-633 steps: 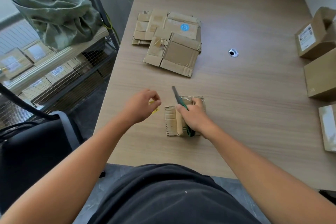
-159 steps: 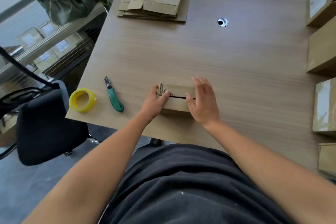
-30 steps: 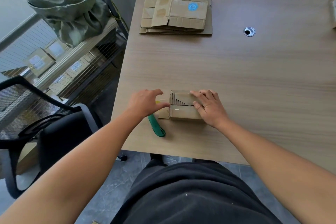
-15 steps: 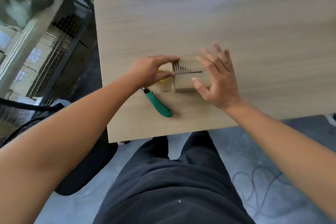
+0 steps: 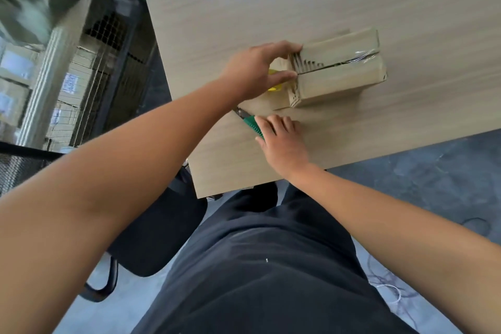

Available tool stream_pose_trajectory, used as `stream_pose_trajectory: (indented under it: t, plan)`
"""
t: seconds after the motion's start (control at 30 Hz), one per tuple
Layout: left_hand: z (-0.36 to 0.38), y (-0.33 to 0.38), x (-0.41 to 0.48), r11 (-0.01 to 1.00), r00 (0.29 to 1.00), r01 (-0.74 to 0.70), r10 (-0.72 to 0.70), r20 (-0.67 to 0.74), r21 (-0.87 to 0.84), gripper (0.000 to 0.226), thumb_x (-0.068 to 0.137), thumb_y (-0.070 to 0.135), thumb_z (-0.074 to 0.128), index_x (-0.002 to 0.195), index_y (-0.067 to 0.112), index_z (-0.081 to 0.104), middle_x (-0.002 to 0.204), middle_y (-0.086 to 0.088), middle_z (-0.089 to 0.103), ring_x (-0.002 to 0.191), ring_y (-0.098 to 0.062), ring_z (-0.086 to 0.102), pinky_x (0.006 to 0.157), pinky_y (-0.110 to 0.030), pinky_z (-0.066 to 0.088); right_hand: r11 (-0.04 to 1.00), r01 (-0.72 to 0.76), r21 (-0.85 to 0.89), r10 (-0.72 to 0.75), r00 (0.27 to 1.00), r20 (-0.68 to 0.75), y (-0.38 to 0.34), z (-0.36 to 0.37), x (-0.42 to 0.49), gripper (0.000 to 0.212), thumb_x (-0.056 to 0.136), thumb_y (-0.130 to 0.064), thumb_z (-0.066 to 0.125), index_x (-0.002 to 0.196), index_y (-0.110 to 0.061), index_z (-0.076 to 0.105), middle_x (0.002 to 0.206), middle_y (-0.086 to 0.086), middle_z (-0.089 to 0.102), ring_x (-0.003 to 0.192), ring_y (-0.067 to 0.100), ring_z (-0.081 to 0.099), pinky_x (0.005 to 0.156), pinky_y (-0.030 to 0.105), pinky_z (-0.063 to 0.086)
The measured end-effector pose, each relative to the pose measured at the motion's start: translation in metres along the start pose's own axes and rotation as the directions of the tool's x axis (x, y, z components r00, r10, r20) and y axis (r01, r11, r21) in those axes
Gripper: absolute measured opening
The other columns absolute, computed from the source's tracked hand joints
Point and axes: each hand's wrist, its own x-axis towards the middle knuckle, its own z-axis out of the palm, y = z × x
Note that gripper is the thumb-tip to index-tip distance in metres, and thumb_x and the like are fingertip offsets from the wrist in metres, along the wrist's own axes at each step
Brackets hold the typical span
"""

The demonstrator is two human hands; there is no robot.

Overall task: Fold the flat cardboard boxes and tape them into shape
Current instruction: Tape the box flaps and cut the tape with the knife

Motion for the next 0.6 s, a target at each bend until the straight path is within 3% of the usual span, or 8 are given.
stream_pose_trajectory:
  t: [0.07, 0.13, 0.23, 0.33, 0.4, 0.5, 0.6]
  plan:
    - [0.001, 0.0, -0.001, 1.0, 1.0, 0.001, -0.001, -0.003, 0.026, 0.054, 0.091, 0.06, 0.062, 0.141, 0.042, 0.051, 0.131, 0.018, 0.064, 0.119, -0.012, 0.061, 0.096, -0.036, 0.05, 0.999, 0.005, 0.045, -0.006, 0.999, 0.034, 0.006, -0.007, -0.005, 0.049, 0.099, -0.023, 0.063, 0.142, -0.001, 0.052, 0.118, 0.022, 0.058, 0.101, 0.041, 0.056, 0.083, 0.05, 0.049]
    - [0.0, 0.0, -0.002, 0.999, 1.0, 0.002, -0.002, 0.006, 0.045, 0.055, 0.092, 0.06, 0.062, 0.142, 0.042, 0.05, 0.133, 0.017, 0.063, 0.12, -0.014, 0.061, 0.096, -0.037, 0.051, 0.98, -0.006, 0.198, -0.016, 0.994, 0.109, 0.017, -0.023, -0.021, 0.05, 0.102, -0.022, 0.057, 0.147, -0.002, 0.045, 0.12, 0.018, 0.054, 0.101, 0.033, 0.055, 0.085, 0.043, 0.048]
    - [-0.002, -0.001, -0.002, 1.0, 0.999, 0.016, -0.016, 0.032, 0.024, 0.056, 0.091, 0.058, 0.064, 0.143, 0.04, 0.05, 0.134, 0.015, 0.063, 0.122, -0.017, 0.06, 0.099, -0.041, 0.05, 0.922, -0.106, 0.372, 0.036, 0.981, 0.189, 0.038, -0.059, -0.059, 0.042, 0.105, -0.034, 0.05, 0.142, -0.014, 0.047, 0.117, -0.002, 0.051, 0.098, 0.014, 0.054, 0.081, 0.028, 0.046]
    - [0.0, -0.001, -0.003, 1.0, 1.0, 0.02, -0.02, 0.011, -0.01, 0.056, 0.091, 0.056, 0.066, 0.143, 0.04, 0.051, 0.133, 0.014, 0.064, 0.122, -0.019, 0.061, 0.1, -0.04, 0.049, 0.85, -0.233, 0.473, 0.23, 0.971, 0.065, 0.046, -0.1, -0.084, 0.016, 0.105, -0.043, 0.045, 0.109, -0.028, 0.052, 0.092, -0.016, 0.045, 0.08, 0.006, 0.049, 0.069, 0.016, 0.035]
    - [0.005, 0.0, -0.005, 0.999, 1.0, 0.021, -0.021, -0.021, -0.044, 0.055, 0.091, 0.055, 0.066, 0.142, 0.041, 0.052, 0.132, 0.013, 0.065, 0.121, -0.019, 0.062, 0.1, -0.039, 0.049, 0.845, -0.245, 0.475, 0.321, 0.943, -0.084, 0.041, -0.122, -0.073, 0.014, 0.103, -0.042, 0.043, 0.097, -0.031, 0.048, 0.089, -0.016, 0.045, 0.083, 0.008, 0.045, 0.075, 0.018, 0.034]
    - [0.01, 0.004, -0.007, 0.999, 0.997, 0.033, -0.036, -0.066, -0.043, 0.054, 0.09, 0.058, 0.065, 0.141, 0.045, 0.051, 0.13, 0.015, 0.066, 0.119, -0.019, 0.063, 0.097, -0.04, 0.051, 0.914, -0.24, 0.327, 0.316, 0.927, -0.203, 0.033, -0.139, -0.031, 0.037, 0.103, -0.037, 0.042, 0.121, -0.009, 0.059, 0.121, 0.001, 0.058, 0.119, 0.022, 0.047, 0.106, 0.029, 0.031]
    - [0.012, 0.007, -0.008, 0.994, 0.992, 0.1, -0.102, -0.077, -0.033, 0.059, 0.088, 0.063, 0.064, 0.141, 0.041, 0.051, 0.128, 0.015, 0.067, 0.118, -0.019, 0.064, 0.091, -0.035, 0.05, 0.891, -0.355, 0.284, 0.366, 0.93, 0.014, 0.023, -0.14, 0.007, 0.052, 0.104, -0.033, 0.045, 0.138, 0.006, 0.052, 0.155, 0.017, 0.042, 0.147, 0.029, 0.031, 0.122, 0.037, 0.021]
